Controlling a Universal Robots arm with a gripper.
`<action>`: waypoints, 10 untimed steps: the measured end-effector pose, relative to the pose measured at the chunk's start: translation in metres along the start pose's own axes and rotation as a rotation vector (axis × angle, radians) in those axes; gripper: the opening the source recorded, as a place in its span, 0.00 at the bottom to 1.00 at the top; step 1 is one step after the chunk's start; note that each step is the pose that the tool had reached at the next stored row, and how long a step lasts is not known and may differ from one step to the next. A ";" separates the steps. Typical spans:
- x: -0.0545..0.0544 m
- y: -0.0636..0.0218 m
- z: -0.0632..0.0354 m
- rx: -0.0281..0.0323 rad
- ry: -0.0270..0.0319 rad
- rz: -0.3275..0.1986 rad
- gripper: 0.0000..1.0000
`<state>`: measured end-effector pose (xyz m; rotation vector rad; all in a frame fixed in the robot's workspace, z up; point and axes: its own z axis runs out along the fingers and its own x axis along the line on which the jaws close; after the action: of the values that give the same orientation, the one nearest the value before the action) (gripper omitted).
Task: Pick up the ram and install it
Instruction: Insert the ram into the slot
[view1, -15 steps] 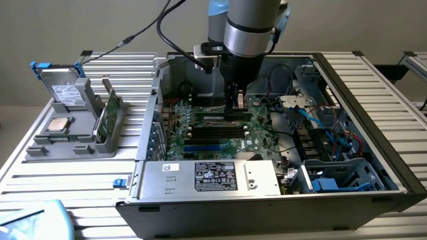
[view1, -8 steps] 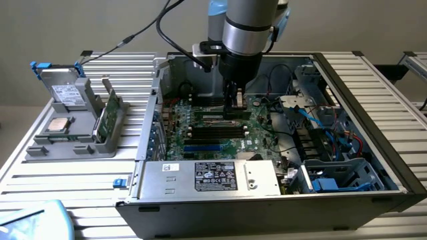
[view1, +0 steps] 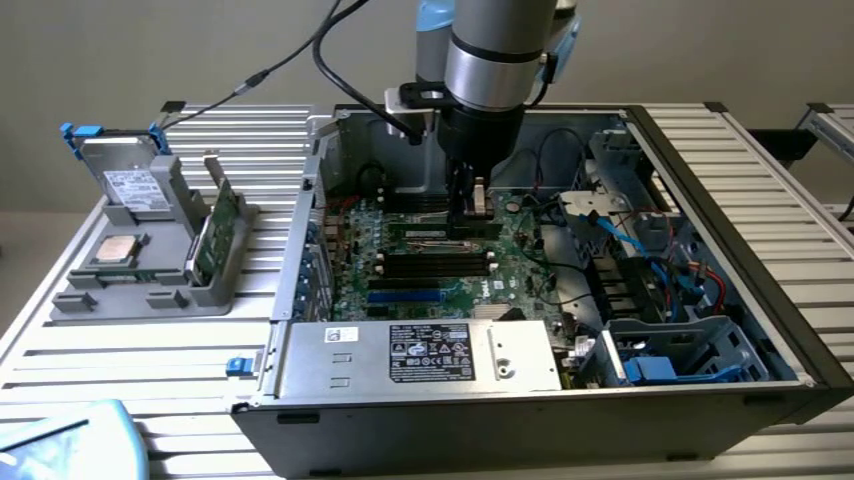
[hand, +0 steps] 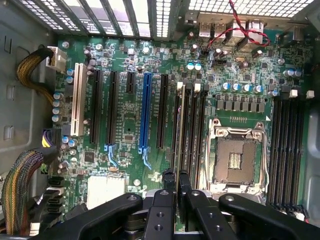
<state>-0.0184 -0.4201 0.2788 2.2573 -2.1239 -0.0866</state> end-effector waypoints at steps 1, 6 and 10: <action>0.000 0.0000 0.0000 0.0000 0.0001 0.000 0.14; 0.000 0.0003 0.0008 0.0004 -0.0001 -0.001 0.14; -0.004 0.0019 0.0080 0.0012 0.0004 -0.001 0.14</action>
<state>-0.0211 -0.4164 0.2710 2.2594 -2.1227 -0.0850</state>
